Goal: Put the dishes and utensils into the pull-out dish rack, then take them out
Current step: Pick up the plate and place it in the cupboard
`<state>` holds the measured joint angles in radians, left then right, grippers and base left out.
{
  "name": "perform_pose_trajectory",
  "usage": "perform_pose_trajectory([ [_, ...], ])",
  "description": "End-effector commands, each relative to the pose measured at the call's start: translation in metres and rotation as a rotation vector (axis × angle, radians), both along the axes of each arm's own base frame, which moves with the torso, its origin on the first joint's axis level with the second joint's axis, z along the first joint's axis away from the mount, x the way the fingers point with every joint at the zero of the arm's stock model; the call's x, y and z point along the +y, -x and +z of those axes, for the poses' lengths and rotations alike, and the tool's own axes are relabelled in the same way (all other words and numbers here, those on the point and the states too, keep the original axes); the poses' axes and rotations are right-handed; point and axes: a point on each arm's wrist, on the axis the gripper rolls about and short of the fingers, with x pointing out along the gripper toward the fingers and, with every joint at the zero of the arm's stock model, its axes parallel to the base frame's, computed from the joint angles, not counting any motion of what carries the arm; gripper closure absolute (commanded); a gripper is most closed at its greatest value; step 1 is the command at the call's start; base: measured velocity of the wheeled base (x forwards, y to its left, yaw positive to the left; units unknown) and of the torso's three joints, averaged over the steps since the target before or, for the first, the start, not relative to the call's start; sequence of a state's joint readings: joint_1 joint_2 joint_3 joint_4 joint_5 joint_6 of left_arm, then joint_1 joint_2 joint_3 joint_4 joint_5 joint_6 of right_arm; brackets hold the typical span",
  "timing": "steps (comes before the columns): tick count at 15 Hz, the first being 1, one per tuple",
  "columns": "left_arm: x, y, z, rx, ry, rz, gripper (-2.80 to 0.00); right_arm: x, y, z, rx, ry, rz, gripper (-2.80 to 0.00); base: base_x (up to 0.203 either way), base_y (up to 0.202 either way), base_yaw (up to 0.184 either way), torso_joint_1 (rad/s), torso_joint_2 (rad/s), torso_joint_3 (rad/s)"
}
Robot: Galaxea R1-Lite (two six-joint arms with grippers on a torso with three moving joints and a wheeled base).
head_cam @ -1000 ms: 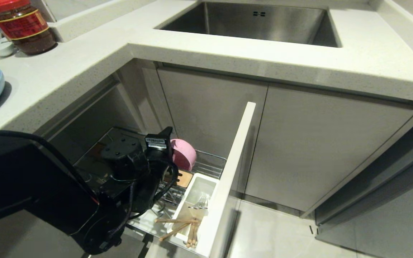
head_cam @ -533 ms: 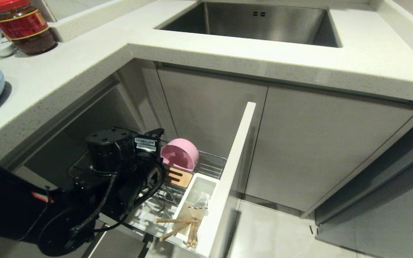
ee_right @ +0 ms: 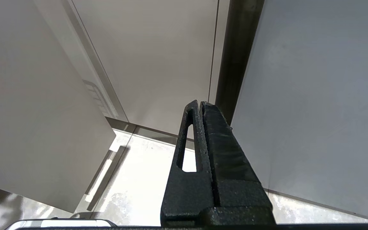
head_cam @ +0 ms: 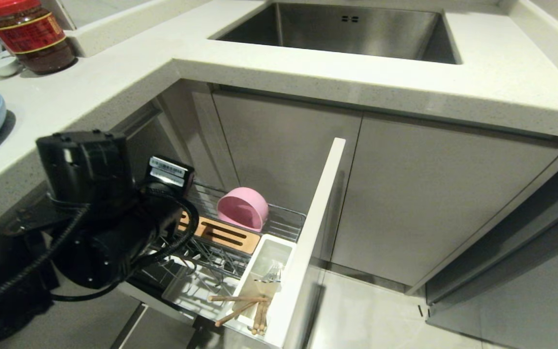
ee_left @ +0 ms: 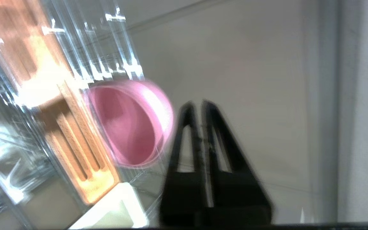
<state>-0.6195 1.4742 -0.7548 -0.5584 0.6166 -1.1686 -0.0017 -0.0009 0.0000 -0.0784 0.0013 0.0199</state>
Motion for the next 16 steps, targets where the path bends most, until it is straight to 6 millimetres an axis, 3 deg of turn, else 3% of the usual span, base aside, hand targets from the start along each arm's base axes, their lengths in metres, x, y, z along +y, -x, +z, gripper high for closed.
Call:
perform_pose_trajectory([
  [1, 0.014, 0.027, 0.050, -0.147, -0.092, -0.025, 0.00, 0.000, -0.002, -0.007, 0.024, 0.000, 0.000, 0.00, 0.000, 0.000, 0.000, 0.000, 0.00, 0.000],
  [4, 0.026, 0.050, 0.105, -0.326, -0.486, -0.050, 0.00, 0.000, -0.002, -0.007, 0.024, 0.000, 0.000, 0.00, 0.000, 0.000, 0.000, 0.000, 0.00, 0.000],
  [7, 0.050, 0.073, 0.171, -0.512, -0.654, 0.009, 0.00, 0.000, -0.002, -0.007, 0.024, 0.000, 0.000, 0.00, 0.000, 0.000, 0.000, 0.000, 0.00, 0.000],
  [9, 0.074, 0.071, 0.186, -0.455, -0.770, 0.132, 0.00, 0.000, -0.002, -0.007, 0.024, 0.000, 0.000, 0.00, 0.000, 0.000, 0.000, 0.000, 0.00, 0.000],
  [13, 0.119, 0.067, 0.192, -0.211, -0.923, 0.352, 0.00, 0.000, -0.002, -0.007, 0.024, 0.000, 0.000, 0.00, 0.000, 0.000, 0.000, 0.000, 0.00, 0.000],
  [16, 0.136, 0.066, 0.193, 0.008, -0.961, 0.498, 0.00, 0.000, -0.002, -0.007, 0.024, 0.000, 0.000, 0.00, 0.000, 0.000, 0.000, 0.000, 0.00, 0.000],
])
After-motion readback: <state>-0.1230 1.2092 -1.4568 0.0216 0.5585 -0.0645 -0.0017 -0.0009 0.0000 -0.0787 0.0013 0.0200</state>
